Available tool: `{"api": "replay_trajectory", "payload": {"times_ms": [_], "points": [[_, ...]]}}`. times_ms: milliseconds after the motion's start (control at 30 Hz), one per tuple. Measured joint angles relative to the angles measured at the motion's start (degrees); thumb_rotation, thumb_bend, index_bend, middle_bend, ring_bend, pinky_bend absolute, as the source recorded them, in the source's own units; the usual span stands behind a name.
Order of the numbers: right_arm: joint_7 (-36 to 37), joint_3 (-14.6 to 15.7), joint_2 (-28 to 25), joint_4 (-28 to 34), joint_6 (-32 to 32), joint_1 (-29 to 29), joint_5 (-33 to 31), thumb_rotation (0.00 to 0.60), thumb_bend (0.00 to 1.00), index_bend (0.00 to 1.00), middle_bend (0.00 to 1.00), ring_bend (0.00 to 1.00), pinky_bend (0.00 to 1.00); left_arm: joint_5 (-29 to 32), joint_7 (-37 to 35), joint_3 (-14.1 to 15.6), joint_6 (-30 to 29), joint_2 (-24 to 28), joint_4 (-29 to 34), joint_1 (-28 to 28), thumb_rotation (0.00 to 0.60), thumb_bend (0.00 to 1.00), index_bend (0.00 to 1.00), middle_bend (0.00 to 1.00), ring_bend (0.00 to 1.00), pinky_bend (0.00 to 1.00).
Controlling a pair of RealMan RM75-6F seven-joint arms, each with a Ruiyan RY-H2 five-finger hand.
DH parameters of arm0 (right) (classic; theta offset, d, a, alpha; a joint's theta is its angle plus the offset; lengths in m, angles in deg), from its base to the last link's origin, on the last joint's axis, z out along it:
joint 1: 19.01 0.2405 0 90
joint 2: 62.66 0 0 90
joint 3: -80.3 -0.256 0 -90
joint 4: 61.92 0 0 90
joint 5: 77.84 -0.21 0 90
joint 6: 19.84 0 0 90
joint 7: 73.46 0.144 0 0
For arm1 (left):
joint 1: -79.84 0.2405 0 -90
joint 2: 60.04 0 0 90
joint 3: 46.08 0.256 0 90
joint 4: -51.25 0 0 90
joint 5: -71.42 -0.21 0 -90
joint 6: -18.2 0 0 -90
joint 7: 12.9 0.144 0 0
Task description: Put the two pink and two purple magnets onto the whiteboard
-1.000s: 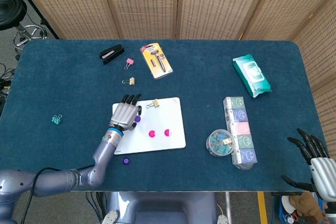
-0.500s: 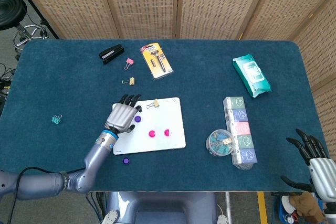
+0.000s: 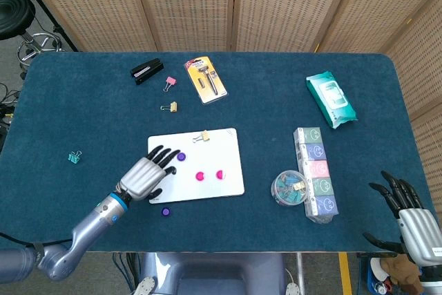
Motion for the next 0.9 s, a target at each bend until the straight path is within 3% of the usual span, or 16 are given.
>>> {"api": "replay_trajectory", "payload": {"times_ms": [167, 267, 900], "points": [[0.1, 0.1, -0.1, -0.1, 0.3, -0.1, 0.3, 0.6, 0.03, 0.15, 0.0, 0.0, 0.0, -10.7, -1.1, 5.7, -2.1, 1.7, 0.9, 3.1, 0.6, 0.28, 0.35, 0.0, 0.0, 0.0], [0.4, 0.1, -0.2, -0.2, 0.5, -0.2, 0.3, 0.6, 0.03, 0.15, 0.0, 0.0, 0.0, -12.5, 1.0, 7.0, -2.6, 1.6, 1.0, 4.5, 0.6, 0.28, 0.33, 0.0, 0.0, 0.0], [0.7, 0.1, -0.3, -0.4, 0.2, -0.1, -0.1, 0.6, 0.02, 0.15, 0.0, 0.0, 0.0, -13.5, 6.8, 5.7, -1.6, -4.6, -3.5, 7.9, 0.6, 0.28, 0.32, 0.0, 0.0, 0.0]]}}
